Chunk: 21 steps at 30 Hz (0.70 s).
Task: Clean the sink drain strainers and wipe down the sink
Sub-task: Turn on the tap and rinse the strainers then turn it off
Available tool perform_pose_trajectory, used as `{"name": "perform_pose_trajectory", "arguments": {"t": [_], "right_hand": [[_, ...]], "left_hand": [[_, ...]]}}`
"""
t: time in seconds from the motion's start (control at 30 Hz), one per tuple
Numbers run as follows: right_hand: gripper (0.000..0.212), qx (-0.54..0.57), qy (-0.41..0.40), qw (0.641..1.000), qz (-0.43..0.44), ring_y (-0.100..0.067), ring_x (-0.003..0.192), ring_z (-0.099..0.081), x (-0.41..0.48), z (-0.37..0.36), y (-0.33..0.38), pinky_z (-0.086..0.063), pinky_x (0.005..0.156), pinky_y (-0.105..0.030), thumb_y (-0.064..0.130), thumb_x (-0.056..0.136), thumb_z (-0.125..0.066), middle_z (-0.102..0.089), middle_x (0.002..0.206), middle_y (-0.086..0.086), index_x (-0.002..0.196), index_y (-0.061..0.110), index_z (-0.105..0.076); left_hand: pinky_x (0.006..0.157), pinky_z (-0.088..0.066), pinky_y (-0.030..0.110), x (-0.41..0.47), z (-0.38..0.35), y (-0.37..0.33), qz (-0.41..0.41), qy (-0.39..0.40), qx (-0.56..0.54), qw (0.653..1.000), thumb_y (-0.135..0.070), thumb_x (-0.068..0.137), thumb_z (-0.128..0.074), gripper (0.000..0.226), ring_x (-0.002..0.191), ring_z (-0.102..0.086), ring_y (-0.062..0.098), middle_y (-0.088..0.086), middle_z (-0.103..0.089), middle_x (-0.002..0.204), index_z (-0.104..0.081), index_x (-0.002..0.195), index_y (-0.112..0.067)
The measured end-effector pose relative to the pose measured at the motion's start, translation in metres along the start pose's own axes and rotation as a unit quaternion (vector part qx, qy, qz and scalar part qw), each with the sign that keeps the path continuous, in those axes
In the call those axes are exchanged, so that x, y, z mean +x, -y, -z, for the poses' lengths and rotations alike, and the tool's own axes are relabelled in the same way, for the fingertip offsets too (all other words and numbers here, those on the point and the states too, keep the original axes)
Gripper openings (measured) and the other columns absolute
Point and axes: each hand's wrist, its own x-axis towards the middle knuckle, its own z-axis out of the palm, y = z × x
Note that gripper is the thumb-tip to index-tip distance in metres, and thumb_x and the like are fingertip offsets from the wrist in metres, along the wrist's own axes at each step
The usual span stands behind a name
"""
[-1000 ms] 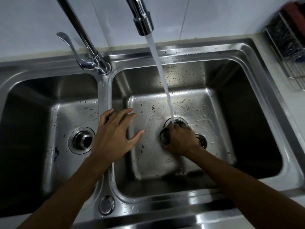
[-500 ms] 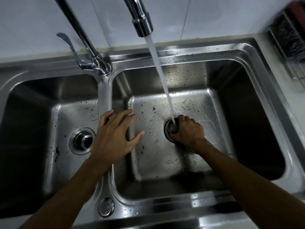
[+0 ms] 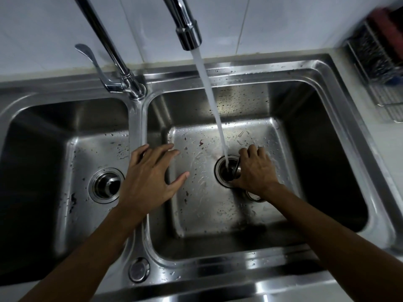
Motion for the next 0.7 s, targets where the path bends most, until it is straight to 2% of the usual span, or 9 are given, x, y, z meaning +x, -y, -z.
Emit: {"name": "perform_pose_trajectory", "arguments": {"t": [0.17, 0.23, 0.3, 0.4, 0.5, 0.6, 0.7], "right_hand": [[0.084, -0.005, -0.002, 1.000, 0.013, -0.027, 0.109, -0.047, -0.017, 0.010, -0.006, -0.048, 0.092, -0.036, 0.062, 0.069, -0.073, -0.047, 0.123, -0.012, 0.131, 0.011, -0.045], [0.087, 0.046, 0.008, 0.999, 0.015, -0.026, 0.111, -0.049, -0.031, 0.011, -0.003, -0.050, 0.094, -0.035, 0.059, 0.070, -0.076, -0.047, 0.126, -0.011, 0.134, 0.012, -0.041], [0.094, 0.123, 0.052, 0.991, 0.021, -0.027, 0.116, -0.052, -0.042, 0.009, 0.003, -0.053, 0.097, -0.038, 0.050, 0.070, -0.083, -0.044, 0.133, -0.011, 0.140, 0.010, -0.035], [0.103, 0.198, 0.123, 0.971, 0.052, -0.031, 0.124, -0.053, -0.047, 0.003, 0.023, -0.048, 0.101, -0.037, 0.038, 0.068, -0.086, -0.043, 0.141, -0.013, 0.146, 0.004, -0.028], [0.103, 0.188, 0.151, 0.966, 0.097, -0.033, 0.125, -0.052, -0.043, -0.009, 0.045, -0.047, 0.099, -0.036, 0.033, 0.066, -0.090, -0.041, 0.142, -0.017, 0.143, -0.002, -0.030], [0.093, 0.157, 0.161, 0.969, 0.102, -0.033, 0.121, -0.054, -0.039, -0.019, 0.056, -0.050, 0.092, -0.039, 0.033, 0.066, -0.090, -0.043, 0.137, -0.015, 0.136, 0.003, -0.034], [0.099, 0.121, 0.189, 0.970, 0.095, -0.035, 0.127, -0.050, -0.039, -0.024, 0.060, -0.046, 0.099, -0.040, 0.035, 0.067, -0.089, -0.041, 0.139, -0.015, 0.142, 0.005, -0.030]], "left_hand": [[0.119, -0.028, 0.046, -0.001, -0.001, 0.000, -0.006, -0.011, -0.005, 1.000, -0.068, 0.089, -0.052, 0.070, 0.128, -0.058, 0.020, 0.002, -0.059, 0.143, -0.061, 0.137, -0.019], [0.118, -0.029, 0.046, -0.002, -0.002, 0.000, -0.012, -0.025, -0.008, 1.000, -0.067, 0.089, -0.053, 0.069, 0.127, -0.059, 0.020, 0.002, -0.060, 0.142, -0.062, 0.136, -0.018], [0.117, -0.031, 0.048, -0.002, -0.002, 0.000, -0.015, -0.035, -0.010, 0.999, -0.067, 0.089, -0.054, 0.068, 0.125, -0.061, 0.021, 0.003, -0.061, 0.141, -0.063, 0.135, -0.017], [0.117, -0.031, 0.047, -0.002, -0.002, 0.000, -0.013, -0.035, -0.009, 0.999, -0.067, 0.089, -0.053, 0.069, 0.126, -0.059, 0.021, 0.003, -0.060, 0.143, -0.062, 0.136, -0.017], [0.117, -0.030, 0.045, -0.002, -0.002, -0.001, -0.011, -0.040, -0.012, 0.999, -0.068, 0.090, -0.052, 0.069, 0.128, -0.057, 0.020, 0.002, -0.058, 0.144, -0.062, 0.137, -0.018], [0.118, -0.029, 0.045, -0.002, -0.002, -0.002, -0.010, -0.044, -0.026, 0.999, -0.070, 0.090, -0.053, 0.071, 0.131, -0.054, 0.021, 0.001, -0.053, 0.148, -0.059, 0.140, -0.020], [0.117, -0.033, 0.044, -0.004, -0.001, -0.001, -0.010, -0.077, -0.086, 0.993, -0.066, 0.088, -0.060, 0.069, 0.132, -0.052, 0.021, 0.000, -0.049, 0.150, -0.059, 0.138, -0.018]]}}
